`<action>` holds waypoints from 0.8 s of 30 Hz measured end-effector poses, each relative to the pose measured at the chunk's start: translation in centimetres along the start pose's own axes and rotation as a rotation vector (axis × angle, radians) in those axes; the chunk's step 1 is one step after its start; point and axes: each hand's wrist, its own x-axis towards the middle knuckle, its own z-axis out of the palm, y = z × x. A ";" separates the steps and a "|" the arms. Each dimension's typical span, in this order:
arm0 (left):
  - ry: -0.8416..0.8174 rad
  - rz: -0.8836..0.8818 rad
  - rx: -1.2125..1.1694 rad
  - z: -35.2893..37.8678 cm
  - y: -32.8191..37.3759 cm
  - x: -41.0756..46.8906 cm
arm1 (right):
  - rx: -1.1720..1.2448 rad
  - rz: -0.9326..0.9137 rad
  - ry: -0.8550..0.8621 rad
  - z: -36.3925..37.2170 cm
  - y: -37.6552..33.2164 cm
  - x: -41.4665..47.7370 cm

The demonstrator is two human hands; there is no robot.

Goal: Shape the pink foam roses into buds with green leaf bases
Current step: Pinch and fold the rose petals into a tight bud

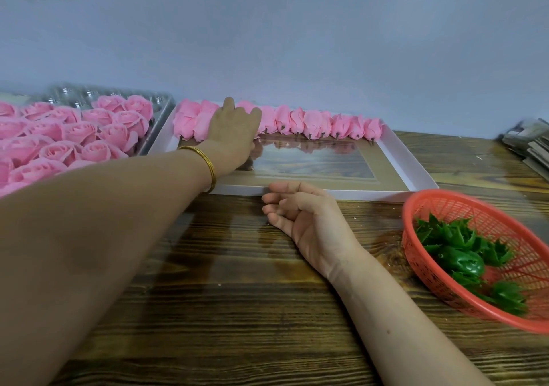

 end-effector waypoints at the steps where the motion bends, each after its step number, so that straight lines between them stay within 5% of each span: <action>1: 0.013 -0.001 -0.027 -0.2 0.1 -0.1 | 0.002 -0.001 -0.002 0.0 0.0 0.0; 9: 0.121 -0.218 -0.616 -0.6 0.0 -0.8 | 0.010 -0.008 -0.012 -0.1 0.0 0.1; 24: 0.048 -0.726 -1.573 -3.9 1.0 -2.0 | 0.005 -0.021 -0.021 -0.2 0.1 0.1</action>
